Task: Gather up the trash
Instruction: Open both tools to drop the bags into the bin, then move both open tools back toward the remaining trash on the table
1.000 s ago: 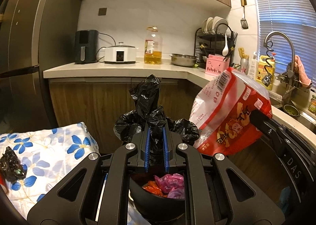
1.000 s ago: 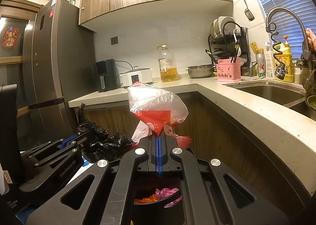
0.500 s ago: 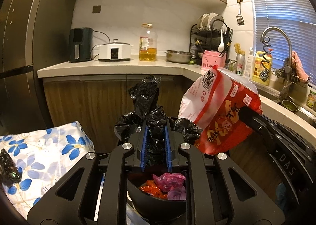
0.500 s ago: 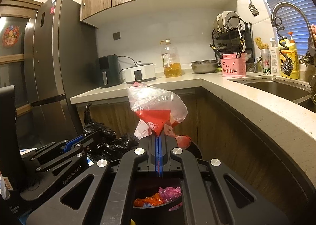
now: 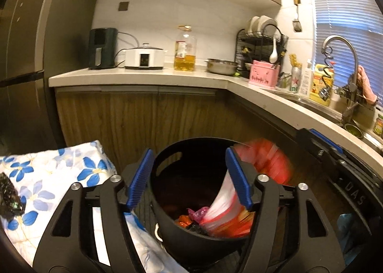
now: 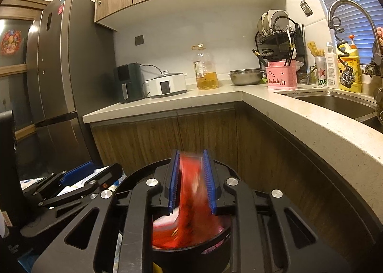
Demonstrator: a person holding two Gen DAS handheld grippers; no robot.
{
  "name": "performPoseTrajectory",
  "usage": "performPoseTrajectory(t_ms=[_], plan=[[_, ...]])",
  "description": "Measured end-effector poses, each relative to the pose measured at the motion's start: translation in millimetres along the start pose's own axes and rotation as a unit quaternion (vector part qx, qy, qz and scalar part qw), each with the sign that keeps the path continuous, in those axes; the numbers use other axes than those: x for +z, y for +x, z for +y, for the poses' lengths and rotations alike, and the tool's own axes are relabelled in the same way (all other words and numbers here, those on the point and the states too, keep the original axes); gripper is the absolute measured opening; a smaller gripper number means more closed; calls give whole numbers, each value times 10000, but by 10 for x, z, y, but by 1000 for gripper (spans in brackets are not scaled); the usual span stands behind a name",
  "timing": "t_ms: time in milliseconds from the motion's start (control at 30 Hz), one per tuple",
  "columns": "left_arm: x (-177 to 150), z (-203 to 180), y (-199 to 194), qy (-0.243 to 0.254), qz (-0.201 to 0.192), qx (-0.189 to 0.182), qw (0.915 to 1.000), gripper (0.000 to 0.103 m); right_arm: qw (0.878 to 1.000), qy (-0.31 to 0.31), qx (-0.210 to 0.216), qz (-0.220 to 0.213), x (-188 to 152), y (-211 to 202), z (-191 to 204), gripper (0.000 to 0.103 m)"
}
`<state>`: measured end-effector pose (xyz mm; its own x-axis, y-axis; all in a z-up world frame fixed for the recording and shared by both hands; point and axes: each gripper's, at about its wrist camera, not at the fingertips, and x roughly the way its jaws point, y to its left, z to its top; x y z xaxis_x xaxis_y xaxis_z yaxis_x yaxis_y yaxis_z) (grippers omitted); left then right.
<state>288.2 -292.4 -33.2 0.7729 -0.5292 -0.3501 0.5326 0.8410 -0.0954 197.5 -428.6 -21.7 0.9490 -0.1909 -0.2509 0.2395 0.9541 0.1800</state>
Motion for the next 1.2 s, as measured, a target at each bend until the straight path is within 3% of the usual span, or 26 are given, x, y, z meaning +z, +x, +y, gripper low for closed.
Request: performPoseTrajectory(t_ms=[100, 300, 533, 733, 933, 1200], plan=[[-14, 107, -53, -160, 19, 123, 9998, 73, 10000, 1, -18, 4, 3, -28, 5, 27], [-63, 269, -328, -316, -79, 449, 9985, 86, 10000, -19, 31, -33, 3, -139, 84, 50], [-163, 505, -762, -494, -179, 840, 9951, 95, 9998, -77, 175, -52, -53, -320, 267, 75], [-268, 827, -1183, -775, -345, 1364, 9870, 97, 9994, -160, 318, -9, -114, -449, 486, 78], [-435, 1184, -1568, -897, -438, 2057, 9735, 97, 9978, -240, 616, 62, -218, -533, 804, 78], [-575, 1627, -1862, -1112, -415, 2633, 9574, 97, 9938, -394, 1039, 108, -304, -570, 1263, 78]])
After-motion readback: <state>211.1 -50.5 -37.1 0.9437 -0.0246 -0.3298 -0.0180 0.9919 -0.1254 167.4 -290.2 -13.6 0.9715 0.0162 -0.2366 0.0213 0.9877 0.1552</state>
